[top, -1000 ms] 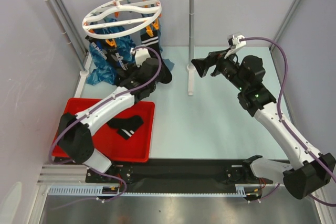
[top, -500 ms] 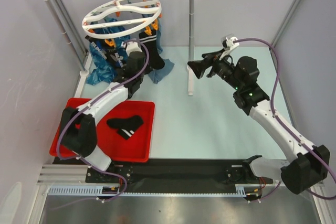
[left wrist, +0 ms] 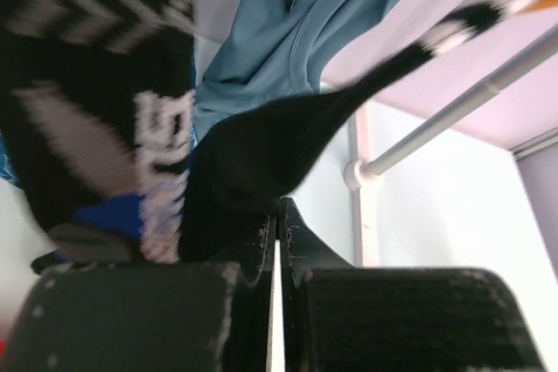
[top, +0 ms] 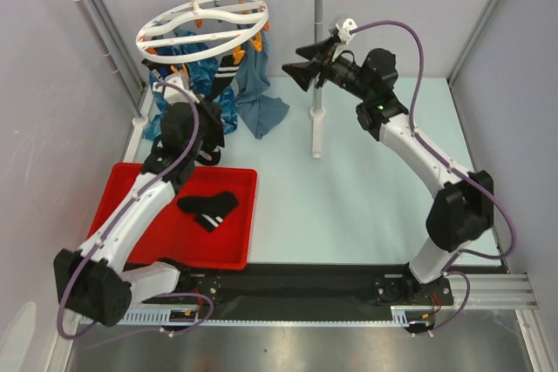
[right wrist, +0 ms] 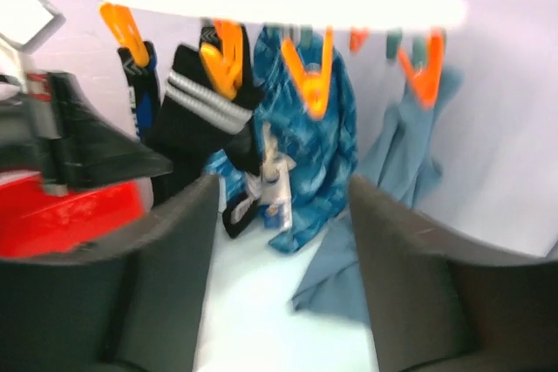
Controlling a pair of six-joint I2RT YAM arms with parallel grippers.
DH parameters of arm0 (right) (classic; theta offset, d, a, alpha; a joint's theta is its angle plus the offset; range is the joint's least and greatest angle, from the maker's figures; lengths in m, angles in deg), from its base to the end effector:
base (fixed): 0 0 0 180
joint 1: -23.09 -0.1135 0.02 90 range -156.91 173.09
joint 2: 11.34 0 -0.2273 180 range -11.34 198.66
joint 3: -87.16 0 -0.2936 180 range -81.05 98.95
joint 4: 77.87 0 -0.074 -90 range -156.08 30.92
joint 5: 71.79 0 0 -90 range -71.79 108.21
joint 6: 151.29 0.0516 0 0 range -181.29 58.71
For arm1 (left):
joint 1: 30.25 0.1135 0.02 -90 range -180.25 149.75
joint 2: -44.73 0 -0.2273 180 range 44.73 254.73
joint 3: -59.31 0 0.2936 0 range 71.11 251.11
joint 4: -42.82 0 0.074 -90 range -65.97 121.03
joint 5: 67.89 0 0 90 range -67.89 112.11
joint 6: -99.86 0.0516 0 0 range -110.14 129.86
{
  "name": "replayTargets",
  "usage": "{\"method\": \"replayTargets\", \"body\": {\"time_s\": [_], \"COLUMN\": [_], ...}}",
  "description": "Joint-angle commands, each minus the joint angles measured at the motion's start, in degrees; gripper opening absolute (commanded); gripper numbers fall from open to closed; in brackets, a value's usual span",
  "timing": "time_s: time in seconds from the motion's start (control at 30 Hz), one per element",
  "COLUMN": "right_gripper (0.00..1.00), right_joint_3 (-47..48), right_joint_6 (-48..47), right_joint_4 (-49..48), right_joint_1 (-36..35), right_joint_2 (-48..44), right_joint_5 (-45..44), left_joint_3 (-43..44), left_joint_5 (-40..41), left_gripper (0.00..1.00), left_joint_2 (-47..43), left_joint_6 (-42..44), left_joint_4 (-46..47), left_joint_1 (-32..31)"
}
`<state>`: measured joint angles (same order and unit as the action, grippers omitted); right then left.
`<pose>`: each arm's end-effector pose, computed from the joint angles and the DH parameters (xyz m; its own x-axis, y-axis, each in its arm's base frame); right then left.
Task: Clip the socks to the hanger
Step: Open the clamp at the hanger.
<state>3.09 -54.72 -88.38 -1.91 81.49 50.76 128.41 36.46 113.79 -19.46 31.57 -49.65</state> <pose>0.3858 0.2105 0.3840 0.1169 0.1609 -0.9800 -0.8491 0.5280 -0.0146 0.3381 -0.1055 0.3019 -0.2052 -0.4307 -0.8789 -0.0092 0.8988 -0.4383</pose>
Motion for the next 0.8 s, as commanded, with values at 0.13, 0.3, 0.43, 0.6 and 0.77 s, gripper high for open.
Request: {"method": "replayTargets", "body": {"time_s": [0.13, 0.3, 0.43, 0.6, 0.77], "right_gripper": [0.69, 0.71, 0.78, 0.79, 0.73], "right_joint_3": [10.5, 11.2, 8.7, 9.8, 9.4], "right_joint_6": [-0.9, -3.7, -17.5, -25.3, -25.6], "right_joint_4": [-22.1, -25.0, -21.8, -22.4, -20.9], "right_joint_1": [-0.2, -4.2, -10.2, -14.8, -15.1], "right_joint_2": [13.2, 16.0, 15.0, 17.5, 17.3], "right_joint_5": [8.7, 8.2, -6.0, -15.3, -18.6], "left_joint_3": [-1.9, -3.4, -5.2, -6.1, -6.3], "left_joint_5": [-1.2, -0.8, -1.7, -2.1, -3.1], "left_gripper": [0.00, 0.00, 0.00, 0.00, 0.00], "left_joint_2": [-10.8, -15.6, -19.1, -20.6, -20.7], "left_joint_6": [2.2, 3.0, 3.0, 2.9, 3.0], "left_joint_4": [-6.6, -10.6, -11.3, -11.9, -11.3], "left_joint_1": [2.3, 3.9, 4.4, 4.7, 5.2]}}
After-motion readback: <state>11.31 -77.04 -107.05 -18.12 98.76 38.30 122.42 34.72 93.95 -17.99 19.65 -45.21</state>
